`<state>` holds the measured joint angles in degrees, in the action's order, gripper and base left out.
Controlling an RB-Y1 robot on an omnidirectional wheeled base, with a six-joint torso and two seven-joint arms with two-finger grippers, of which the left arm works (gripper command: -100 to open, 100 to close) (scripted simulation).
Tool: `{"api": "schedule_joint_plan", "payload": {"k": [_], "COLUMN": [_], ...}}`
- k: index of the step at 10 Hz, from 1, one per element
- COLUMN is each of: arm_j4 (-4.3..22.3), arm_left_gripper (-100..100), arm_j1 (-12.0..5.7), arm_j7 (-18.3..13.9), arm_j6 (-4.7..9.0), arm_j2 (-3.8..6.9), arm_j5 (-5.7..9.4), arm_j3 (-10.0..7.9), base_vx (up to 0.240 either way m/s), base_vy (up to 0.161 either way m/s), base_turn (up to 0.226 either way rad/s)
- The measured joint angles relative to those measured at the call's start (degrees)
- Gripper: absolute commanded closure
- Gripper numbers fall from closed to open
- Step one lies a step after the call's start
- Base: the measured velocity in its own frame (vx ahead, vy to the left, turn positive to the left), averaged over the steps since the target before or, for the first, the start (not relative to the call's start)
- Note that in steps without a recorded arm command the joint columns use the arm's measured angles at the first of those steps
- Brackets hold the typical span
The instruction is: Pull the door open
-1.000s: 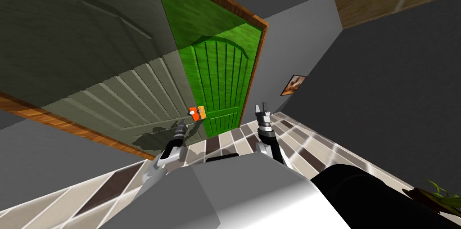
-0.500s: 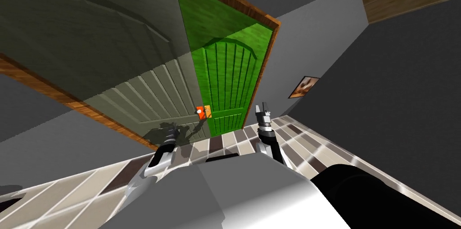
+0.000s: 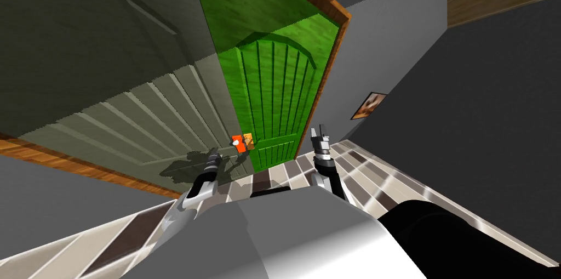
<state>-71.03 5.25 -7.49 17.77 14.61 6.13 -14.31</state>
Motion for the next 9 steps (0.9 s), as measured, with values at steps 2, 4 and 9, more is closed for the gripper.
{"api": "schedule_joint_plan", "payload": {"k": [2,4,9], "arm_j4": [-0.16,-0.18,-0.16], "arm_left_gripper": [-100,100,-100], "arm_j1": [-1.67,-1.75,-1.67], "arm_j7": [-0.32,-0.33,-0.32], "arm_j6": [-0.01,0.0,-0.01], "arm_j2": [-0.29,-0.33,-0.29], "arm_j5": [-0.07,-0.07,-0.07], "arm_j3": [1.47,1.53,1.46], "base_vx": [0.158,-0.025,-0.042], "base_vy": [-0.081,0.016,0.02], "base_turn": [-0.13,0.024,0.036]}}
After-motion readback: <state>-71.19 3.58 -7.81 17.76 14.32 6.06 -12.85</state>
